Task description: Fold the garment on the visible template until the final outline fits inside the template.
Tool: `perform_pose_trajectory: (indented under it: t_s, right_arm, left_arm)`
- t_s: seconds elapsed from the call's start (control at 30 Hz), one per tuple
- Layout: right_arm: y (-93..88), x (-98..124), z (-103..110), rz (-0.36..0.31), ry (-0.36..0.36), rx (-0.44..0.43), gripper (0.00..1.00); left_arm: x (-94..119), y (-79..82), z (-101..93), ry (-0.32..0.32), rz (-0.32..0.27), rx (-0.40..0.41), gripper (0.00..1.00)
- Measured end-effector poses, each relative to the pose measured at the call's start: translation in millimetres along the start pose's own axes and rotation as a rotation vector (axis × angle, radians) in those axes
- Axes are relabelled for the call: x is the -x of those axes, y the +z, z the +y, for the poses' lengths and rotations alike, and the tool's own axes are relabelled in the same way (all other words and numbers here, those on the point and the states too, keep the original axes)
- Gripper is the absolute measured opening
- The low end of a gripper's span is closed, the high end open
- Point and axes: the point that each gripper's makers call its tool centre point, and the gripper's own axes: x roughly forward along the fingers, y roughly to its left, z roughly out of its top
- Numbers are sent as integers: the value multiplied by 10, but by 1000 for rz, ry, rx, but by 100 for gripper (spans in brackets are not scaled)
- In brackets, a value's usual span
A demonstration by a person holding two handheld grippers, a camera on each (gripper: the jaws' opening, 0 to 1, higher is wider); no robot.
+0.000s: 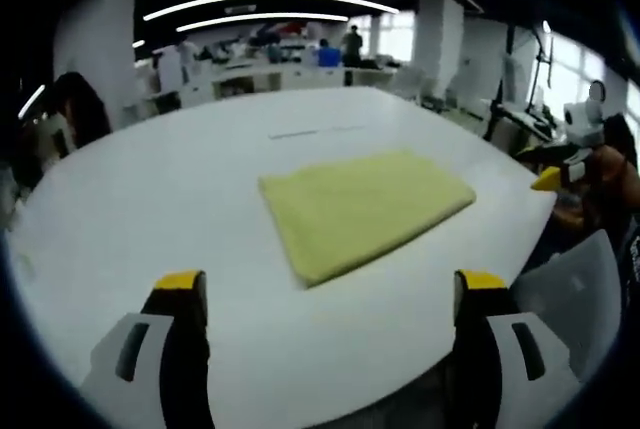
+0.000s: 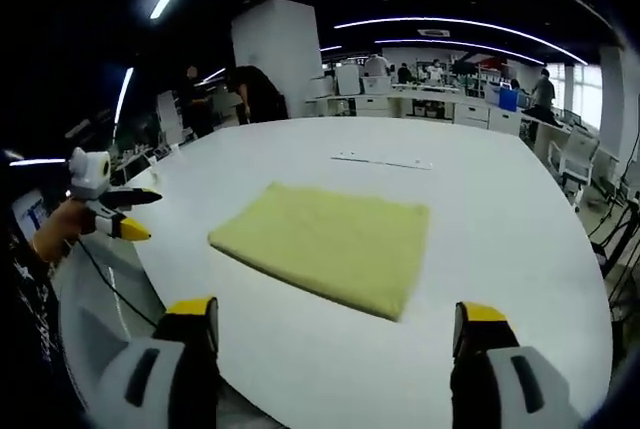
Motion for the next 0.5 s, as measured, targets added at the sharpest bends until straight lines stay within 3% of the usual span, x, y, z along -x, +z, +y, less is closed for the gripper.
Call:
perform_pose_trajectory:
  t_s: [0.5]
  right_arm:
    - [-57,5,-26,12,-8,-19,99]
  left_arm:
    - [-73,-47,41,-1,7,3,99]
